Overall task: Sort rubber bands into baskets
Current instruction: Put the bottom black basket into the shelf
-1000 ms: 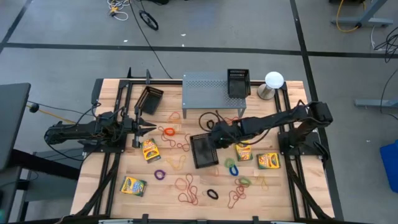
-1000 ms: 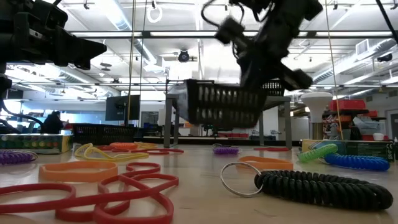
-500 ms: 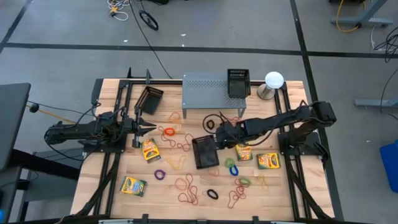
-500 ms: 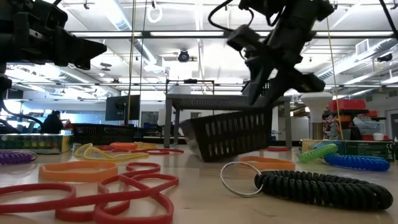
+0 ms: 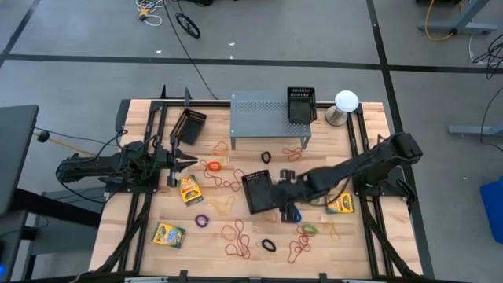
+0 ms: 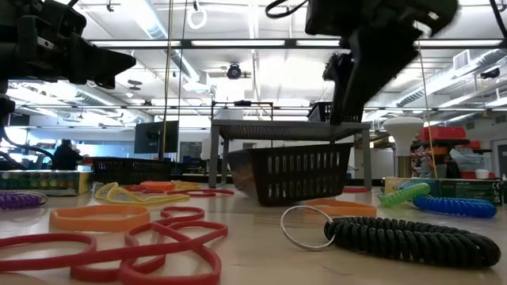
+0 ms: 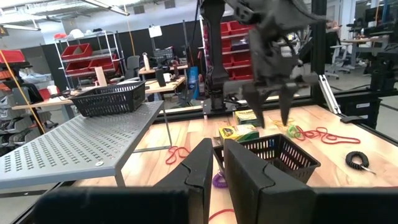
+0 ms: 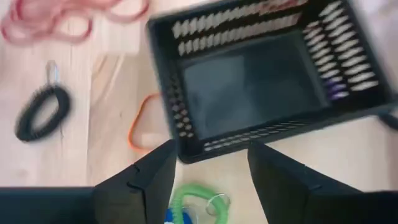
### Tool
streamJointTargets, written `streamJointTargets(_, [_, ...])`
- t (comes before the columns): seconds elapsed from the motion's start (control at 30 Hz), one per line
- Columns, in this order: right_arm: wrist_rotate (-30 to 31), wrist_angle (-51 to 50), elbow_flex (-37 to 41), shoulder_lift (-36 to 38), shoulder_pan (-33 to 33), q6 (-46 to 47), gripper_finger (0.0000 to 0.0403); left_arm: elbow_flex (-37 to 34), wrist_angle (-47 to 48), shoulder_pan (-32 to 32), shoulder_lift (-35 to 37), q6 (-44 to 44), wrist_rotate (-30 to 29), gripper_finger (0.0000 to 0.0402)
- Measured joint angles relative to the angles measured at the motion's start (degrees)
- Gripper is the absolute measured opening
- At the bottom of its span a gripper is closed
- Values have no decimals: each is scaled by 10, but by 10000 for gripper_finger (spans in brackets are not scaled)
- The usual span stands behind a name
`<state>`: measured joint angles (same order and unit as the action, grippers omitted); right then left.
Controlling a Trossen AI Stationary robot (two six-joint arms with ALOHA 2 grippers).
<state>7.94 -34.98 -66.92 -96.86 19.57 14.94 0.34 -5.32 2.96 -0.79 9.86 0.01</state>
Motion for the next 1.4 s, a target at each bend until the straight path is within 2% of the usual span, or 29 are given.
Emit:
streamJointTargets(0.2, [1, 78, 0, -44, 15, -34, 181, 0, 0, 0, 0, 0, 0, 50])
streamJointTargets(0.5, [-6, 99, 0, -81, 7, -78, 128, 0, 0, 0, 0, 0, 0, 50])
streamJointTargets(0.8, [-5, 109, -19, -52, -3, -85, 15, 0, 0, 0, 0, 0, 0, 50])
streamJointTargets(0.97, [-5, 54, -87, -27, -19, -94, 24, 0, 0, 0, 0, 0, 0, 50])
streamJointTargets(1.13, [47, -34, -194, -18, -51, -168, 9, 0, 0, 0, 0, 0, 0, 50])
streamJointTargets(1.27, [66, -100, -269, -17, -102, -243, 13, 0, 0, 0, 0, 0, 0, 50])
streamJointTargets(1.4, [71, -133, -300, -17, -175, -321, 13, 0, 0, 0, 0, 0, 0, 50])
